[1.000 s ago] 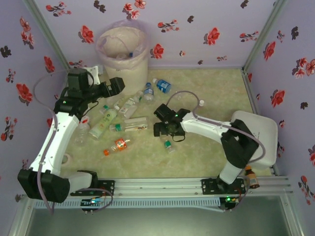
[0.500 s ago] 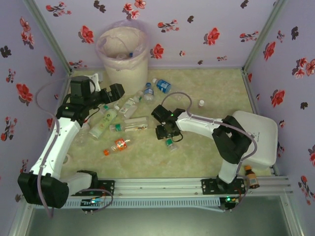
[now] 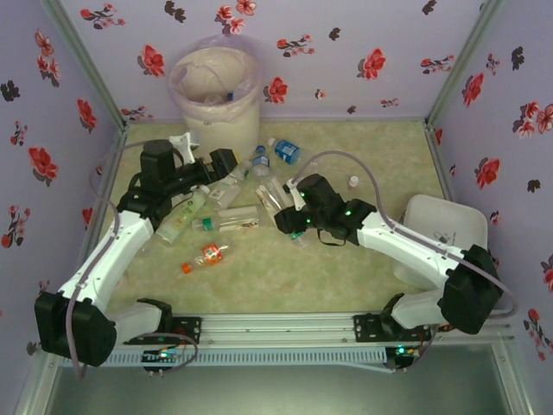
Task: Put the plastic bottles in the bin
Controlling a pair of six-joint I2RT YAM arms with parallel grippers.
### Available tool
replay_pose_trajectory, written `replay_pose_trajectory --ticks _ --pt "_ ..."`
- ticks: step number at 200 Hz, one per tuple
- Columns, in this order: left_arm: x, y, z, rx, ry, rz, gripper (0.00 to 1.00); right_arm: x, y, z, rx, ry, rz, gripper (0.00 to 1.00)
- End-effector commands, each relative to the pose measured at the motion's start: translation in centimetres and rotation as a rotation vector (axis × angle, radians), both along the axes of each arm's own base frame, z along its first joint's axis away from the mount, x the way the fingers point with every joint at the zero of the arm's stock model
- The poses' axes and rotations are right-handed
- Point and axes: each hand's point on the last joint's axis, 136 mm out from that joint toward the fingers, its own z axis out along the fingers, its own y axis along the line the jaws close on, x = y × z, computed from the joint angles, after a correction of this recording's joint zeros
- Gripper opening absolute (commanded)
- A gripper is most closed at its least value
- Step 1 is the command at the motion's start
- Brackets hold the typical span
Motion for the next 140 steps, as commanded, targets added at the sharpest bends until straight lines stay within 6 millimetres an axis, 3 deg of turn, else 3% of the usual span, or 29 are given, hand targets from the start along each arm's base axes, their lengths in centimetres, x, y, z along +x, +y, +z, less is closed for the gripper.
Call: replay_pose_trajectory --ticks 1,39,70,140 --pt "-0.4 -1.9 -0.6 -0.023 -0.001 -0.056 1.00 0.4 2.7 3.1 0.187 -0.072 0.075 0.43" --pt "-0.6 -4.8 -1.9 -0.046 0.033 -0.121 1.00 1.0 3.7 3.9 0.244 -0.081 0.084 0.42" --pt "-0.6 -5.5 -3.1 -0.046 0.058 -0.129 0.99 1.4 4.0 5.0 0.290 -0.114 0.076 0.41" --pt "-0.1 -6.2 -3.5 -0.072 0.080 -0.143 0.61 4.3 4.5 4.6 0.281 -0.180 0.037 0.41"
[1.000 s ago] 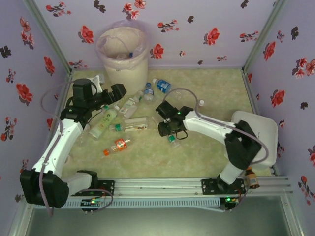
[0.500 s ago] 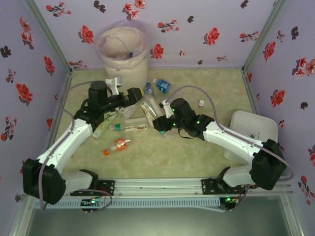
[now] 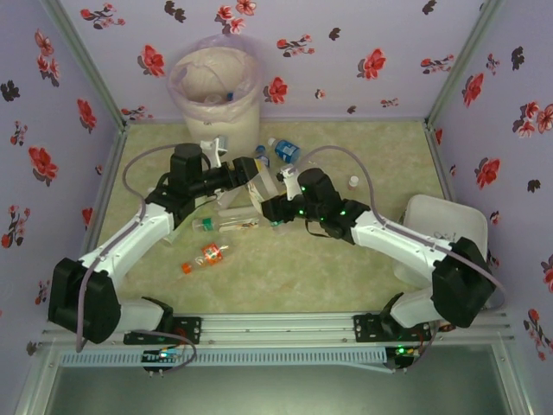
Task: Put the plastic bottles in the bin
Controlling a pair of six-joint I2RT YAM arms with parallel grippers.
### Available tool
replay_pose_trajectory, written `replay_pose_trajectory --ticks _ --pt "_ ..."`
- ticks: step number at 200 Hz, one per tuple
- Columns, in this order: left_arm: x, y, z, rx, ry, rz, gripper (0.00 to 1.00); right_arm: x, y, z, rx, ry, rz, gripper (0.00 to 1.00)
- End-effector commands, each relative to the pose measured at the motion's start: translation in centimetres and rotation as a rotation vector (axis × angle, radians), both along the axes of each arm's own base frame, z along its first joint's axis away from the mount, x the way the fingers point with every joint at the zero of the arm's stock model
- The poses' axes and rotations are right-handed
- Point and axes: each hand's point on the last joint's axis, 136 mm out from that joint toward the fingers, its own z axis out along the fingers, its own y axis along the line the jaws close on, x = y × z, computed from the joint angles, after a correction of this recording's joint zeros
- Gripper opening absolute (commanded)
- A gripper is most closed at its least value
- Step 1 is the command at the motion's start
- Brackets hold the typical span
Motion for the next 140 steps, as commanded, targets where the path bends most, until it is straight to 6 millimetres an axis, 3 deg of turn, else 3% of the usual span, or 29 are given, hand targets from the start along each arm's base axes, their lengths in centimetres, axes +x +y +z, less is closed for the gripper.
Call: replay_pose_trajectory --ticks 1,21,52,62,78,87,105,140 --pt "-0.2 -0.5 -0.2 -0.009 0.009 -0.021 0.61 1.8 0.5 1.8 0.050 -0.076 -0.025 0.41" --pt "0.1 -0.4 0.0 0.006 0.007 -0.019 0.50 2.6 0.3 1.7 0.045 -0.085 -0.037 0.43" --pt "1.2 -0.2 1.0 0.035 -0.004 -0.008 0.42 4.0 0.0 2.4 0.050 -0.109 -0.068 0.51" --pt "1.6 -0.2 1.3 0.053 -0.012 -0.003 0.40 4.6 -0.3 2.5 0.026 -0.127 -0.084 0.60" --pt "2.5 0.0 2.3 0.067 -0.033 0.002 0.39 5.6 -0.9 2.9 -0.007 -0.150 -0.109 0.89" --pt "3.1 0.2 3.6 0.067 -0.058 0.011 0.38 6.1 -1.7 3.4 -0.011 -0.164 -0.137 0.99" --pt "4.3 1.0 7.2 0.066 -0.128 0.028 0.37 7.3 -4.2 4.6 -0.009 -0.202 -0.228 0.99" --pt "6.7 3.8 17.4 0.020 -0.334 0.127 0.36 7.6 -9.1 6.0 -0.023 -0.242 -0.369 0.99"
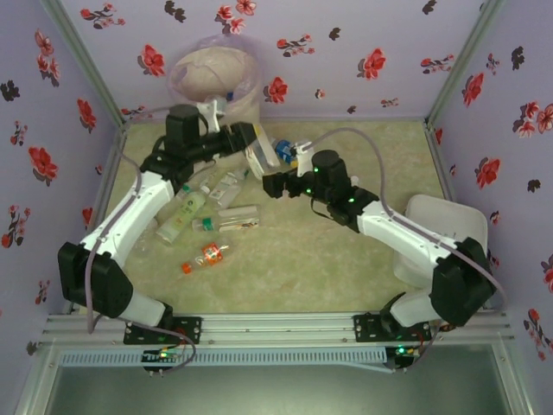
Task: Put the plastic bottles in the bin
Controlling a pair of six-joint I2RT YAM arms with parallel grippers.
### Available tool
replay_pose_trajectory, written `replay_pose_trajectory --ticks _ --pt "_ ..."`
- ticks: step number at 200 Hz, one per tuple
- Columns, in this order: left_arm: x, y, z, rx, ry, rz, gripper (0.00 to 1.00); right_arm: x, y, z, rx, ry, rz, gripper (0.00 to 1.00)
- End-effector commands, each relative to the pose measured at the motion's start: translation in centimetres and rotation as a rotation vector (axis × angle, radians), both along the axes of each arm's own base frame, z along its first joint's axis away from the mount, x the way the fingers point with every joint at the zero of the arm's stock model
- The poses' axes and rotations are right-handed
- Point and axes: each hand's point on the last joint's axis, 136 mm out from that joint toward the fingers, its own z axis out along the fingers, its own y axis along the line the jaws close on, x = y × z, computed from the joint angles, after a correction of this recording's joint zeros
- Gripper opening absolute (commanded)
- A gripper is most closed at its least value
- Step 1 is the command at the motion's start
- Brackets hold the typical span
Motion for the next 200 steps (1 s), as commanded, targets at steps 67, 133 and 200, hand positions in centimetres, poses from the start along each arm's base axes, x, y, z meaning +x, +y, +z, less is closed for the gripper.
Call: replay_pose_trajectory --ticks 67,133,200 --pt "9.8 9.9 18.7 -0.028 -0.480 0.371 0.22 -0.9 -12.2 -0.3 -0.097 -0.019 -0.427 0.98" --pt "19.9 11.7 11.7 0.223 -0.412 0.511 0.08 -3.1 -17.2 1.1 -0.238 -0.044 -0.559 0.98" --pt "22.0 10.6 -1.0 0.483 -0.159 0.427 0.08 1.5 -16.9 1.0 -0.433 -0.004 -0.505 0.98"
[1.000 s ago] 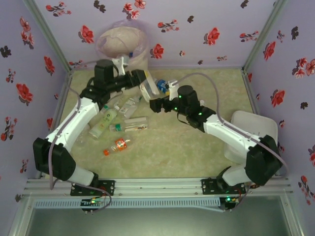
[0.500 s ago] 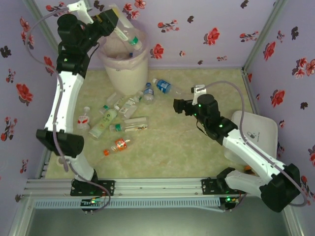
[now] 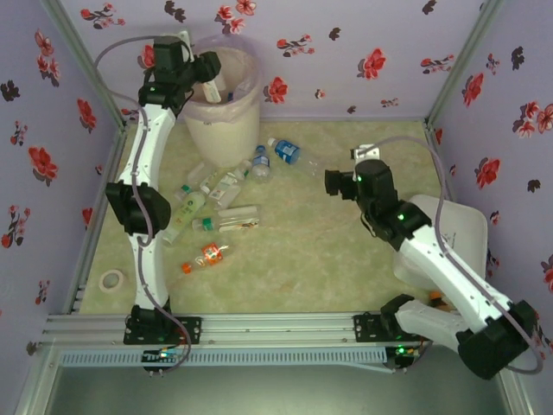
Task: Put the plastic bottles in the bin
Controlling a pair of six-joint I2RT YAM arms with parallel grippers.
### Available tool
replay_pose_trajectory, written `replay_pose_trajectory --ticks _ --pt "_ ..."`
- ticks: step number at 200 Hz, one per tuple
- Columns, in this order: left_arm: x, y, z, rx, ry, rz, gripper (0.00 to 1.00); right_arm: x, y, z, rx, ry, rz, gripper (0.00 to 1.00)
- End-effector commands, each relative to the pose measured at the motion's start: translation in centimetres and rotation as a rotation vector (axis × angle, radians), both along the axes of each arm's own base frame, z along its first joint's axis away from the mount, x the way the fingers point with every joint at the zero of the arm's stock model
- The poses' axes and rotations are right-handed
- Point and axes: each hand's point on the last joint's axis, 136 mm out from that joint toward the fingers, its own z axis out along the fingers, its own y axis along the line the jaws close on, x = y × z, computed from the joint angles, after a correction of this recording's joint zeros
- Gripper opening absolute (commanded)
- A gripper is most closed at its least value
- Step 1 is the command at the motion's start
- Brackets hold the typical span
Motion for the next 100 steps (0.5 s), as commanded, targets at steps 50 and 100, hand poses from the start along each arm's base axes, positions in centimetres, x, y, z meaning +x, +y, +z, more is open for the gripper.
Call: replay_pose_trajectory --ticks 50,100 --pt "-1.8 -1.8 -9.9 0.159 0.232 -0.072 0.32 8.9 3.9 -4.8 -0.365 0.236 0.370 0.99" --pt "-2.4 -1.7 -7.3 0.131 0.185 -0.067 0.73 13.0 5.8 -10.2 -0.406 0.434 0.524 0.99"
